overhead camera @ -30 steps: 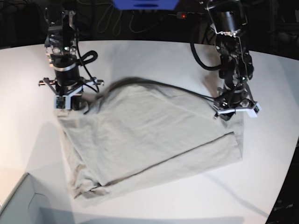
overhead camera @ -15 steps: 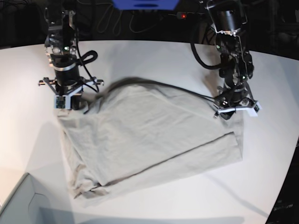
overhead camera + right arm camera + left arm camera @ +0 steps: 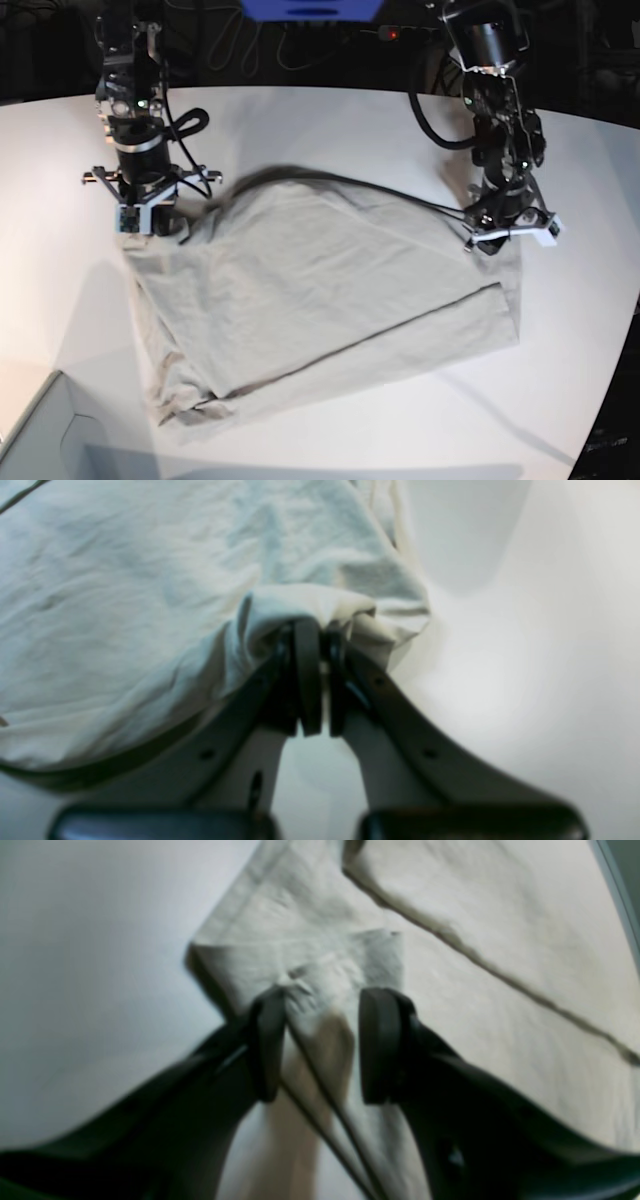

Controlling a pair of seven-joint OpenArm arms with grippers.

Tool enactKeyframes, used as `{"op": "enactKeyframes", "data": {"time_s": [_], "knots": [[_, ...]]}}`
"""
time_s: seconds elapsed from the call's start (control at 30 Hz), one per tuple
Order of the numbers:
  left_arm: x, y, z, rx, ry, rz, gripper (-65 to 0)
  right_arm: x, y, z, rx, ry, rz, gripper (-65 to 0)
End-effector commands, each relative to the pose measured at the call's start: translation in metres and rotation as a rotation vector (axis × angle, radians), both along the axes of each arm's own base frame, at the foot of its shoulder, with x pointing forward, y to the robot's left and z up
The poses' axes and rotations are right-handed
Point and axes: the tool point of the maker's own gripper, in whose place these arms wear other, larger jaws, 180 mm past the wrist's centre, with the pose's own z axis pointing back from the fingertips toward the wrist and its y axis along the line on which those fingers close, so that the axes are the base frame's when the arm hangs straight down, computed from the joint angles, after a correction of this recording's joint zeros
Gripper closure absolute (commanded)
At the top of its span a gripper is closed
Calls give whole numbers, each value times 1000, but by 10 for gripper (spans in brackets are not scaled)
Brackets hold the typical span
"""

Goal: Layout the t-shirt on the table in an organized manner, then fold the t-shirt properly
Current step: 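Hold both corners and pull them apart to stretch the shirt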

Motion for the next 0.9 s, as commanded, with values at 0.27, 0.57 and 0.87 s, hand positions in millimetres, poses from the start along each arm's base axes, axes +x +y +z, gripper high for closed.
{"op": "enactKeyframes", "data": {"time_s": [0.27, 0.57, 0.87], "knots": [[7, 14, 13, 21, -43, 31, -239, 7, -1, 12, -9, -51, 6, 0], [-8, 4, 18, 9, -35, 9, -239, 7, -1, 12, -9, -51, 6, 0], [9, -1, 32, -5, -71, -5, -239, 7, 1, 12, -7, -49, 10, 0]]}}
